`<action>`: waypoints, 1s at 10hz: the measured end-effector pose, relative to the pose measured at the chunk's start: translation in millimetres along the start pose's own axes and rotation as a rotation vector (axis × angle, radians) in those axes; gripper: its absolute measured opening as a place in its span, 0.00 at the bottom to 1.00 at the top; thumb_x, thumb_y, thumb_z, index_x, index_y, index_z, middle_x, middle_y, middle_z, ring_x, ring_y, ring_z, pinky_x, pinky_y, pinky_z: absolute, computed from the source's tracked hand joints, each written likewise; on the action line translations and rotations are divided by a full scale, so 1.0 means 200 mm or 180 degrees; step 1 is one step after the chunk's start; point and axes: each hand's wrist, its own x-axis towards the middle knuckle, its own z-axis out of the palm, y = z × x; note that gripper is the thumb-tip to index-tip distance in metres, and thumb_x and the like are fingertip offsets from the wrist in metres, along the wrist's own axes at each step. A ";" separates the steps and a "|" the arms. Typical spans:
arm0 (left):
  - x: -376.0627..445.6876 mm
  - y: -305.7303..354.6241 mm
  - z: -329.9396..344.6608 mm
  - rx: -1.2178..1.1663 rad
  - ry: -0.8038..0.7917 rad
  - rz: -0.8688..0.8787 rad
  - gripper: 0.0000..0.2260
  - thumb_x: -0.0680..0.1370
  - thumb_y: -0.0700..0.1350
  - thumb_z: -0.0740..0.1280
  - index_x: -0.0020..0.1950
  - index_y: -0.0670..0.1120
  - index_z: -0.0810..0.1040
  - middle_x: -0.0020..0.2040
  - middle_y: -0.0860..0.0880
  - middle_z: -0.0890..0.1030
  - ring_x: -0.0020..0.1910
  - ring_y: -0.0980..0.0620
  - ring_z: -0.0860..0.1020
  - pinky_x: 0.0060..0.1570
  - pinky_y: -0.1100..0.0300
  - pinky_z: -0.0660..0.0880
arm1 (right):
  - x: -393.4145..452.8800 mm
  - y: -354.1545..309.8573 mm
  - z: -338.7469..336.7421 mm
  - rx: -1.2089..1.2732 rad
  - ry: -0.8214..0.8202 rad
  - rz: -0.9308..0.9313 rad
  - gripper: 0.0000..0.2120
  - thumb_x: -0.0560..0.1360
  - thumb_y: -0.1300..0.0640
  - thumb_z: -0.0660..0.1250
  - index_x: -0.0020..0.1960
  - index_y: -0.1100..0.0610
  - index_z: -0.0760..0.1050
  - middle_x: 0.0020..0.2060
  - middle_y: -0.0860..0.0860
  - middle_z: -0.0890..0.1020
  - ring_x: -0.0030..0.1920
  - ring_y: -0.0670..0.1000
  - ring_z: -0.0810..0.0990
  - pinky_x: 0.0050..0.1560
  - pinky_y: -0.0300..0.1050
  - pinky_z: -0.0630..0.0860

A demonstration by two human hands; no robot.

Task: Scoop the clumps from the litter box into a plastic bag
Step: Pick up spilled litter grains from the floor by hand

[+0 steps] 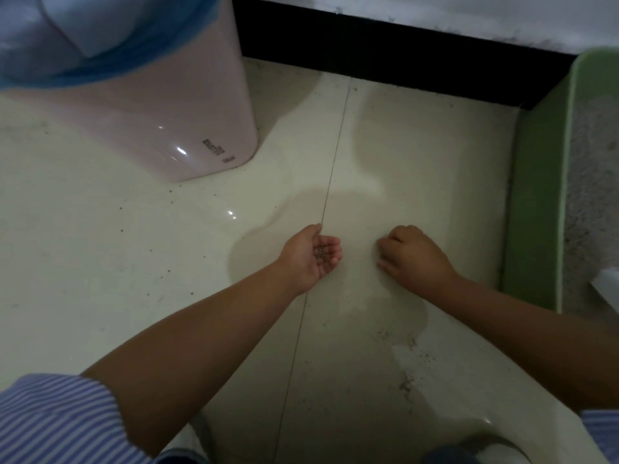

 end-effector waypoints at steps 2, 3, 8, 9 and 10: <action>0.01 -0.01 -0.01 0.0013 -0.0002 -0.0013 0.20 0.82 0.47 0.54 0.35 0.37 0.72 0.17 0.48 0.75 0.14 0.56 0.73 0.17 0.71 0.70 | 0.06 0.02 0.01 -0.0201 0.0182 -0.0536 0.04 0.57 0.61 0.68 0.27 0.62 0.79 0.22 0.55 0.76 0.22 0.56 0.76 0.20 0.40 0.74; 0.01 -0.01 -0.01 0.0022 0.0012 -0.0011 0.20 0.82 0.47 0.54 0.35 0.37 0.72 0.17 0.48 0.75 0.15 0.56 0.73 0.17 0.72 0.70 | 0.10 0.04 0.00 -0.0502 0.0205 -0.0765 0.07 0.58 0.59 0.68 0.24 0.61 0.76 0.22 0.55 0.75 0.21 0.55 0.76 0.19 0.37 0.72; 0.03 -0.02 0.00 0.0041 -0.0003 -0.0100 0.20 0.82 0.47 0.54 0.35 0.37 0.72 0.17 0.48 0.75 0.14 0.56 0.73 0.17 0.72 0.69 | 0.04 0.03 0.01 -0.0192 0.0001 -0.0441 0.03 0.52 0.66 0.67 0.22 0.61 0.73 0.20 0.54 0.74 0.19 0.53 0.75 0.19 0.30 0.66; 0.02 -0.01 0.00 0.0025 -0.0002 -0.0098 0.20 0.82 0.47 0.54 0.35 0.37 0.72 0.17 0.48 0.75 0.15 0.56 0.73 0.17 0.71 0.70 | 0.04 0.02 0.02 -0.0313 -0.0111 -0.0482 0.18 0.36 0.67 0.77 0.21 0.60 0.72 0.19 0.54 0.74 0.18 0.53 0.74 0.18 0.30 0.65; 0.01 0.00 0.01 -0.0010 0.0000 -0.0076 0.20 0.82 0.47 0.54 0.35 0.37 0.72 0.17 0.48 0.75 0.14 0.56 0.73 0.17 0.71 0.70 | 0.03 0.02 0.04 -0.0168 0.0229 -0.0366 0.18 0.38 0.68 0.78 0.22 0.61 0.72 0.20 0.54 0.74 0.18 0.53 0.74 0.18 0.30 0.65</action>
